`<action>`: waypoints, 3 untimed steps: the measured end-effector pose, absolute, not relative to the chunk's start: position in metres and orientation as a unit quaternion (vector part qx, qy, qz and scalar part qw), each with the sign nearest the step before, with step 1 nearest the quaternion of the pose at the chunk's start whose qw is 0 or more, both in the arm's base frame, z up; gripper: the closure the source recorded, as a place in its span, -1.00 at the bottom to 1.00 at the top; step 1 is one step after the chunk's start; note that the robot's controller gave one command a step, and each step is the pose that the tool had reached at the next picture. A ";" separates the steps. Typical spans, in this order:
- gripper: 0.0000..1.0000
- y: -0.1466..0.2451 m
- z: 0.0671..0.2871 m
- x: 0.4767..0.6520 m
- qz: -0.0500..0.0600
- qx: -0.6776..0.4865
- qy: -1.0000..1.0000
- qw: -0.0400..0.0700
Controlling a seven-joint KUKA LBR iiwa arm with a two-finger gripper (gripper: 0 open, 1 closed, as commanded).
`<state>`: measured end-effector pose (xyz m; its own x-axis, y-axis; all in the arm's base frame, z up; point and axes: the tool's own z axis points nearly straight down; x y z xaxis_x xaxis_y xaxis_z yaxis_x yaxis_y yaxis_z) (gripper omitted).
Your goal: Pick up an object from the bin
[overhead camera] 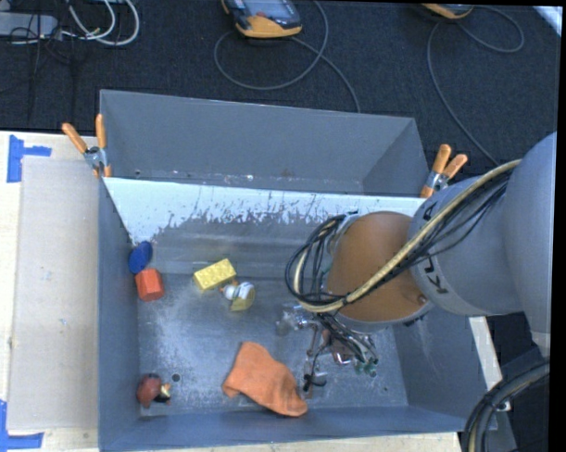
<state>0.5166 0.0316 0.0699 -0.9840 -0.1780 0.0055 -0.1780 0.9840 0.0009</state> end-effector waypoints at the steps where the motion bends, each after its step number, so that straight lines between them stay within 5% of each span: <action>1: -1.00 0.048 0.070 0.496 0.000 0.118 -0.993 0.000; 3: -1.00 0.103 0.072 0.494 -0.001 0.157 -0.988 -0.003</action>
Offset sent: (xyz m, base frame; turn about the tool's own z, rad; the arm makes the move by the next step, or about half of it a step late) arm -0.0312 0.0614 0.0036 -0.0319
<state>0.4937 0.1028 0.0719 -0.9508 -0.3099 -0.0060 -0.3099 0.9508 0.0005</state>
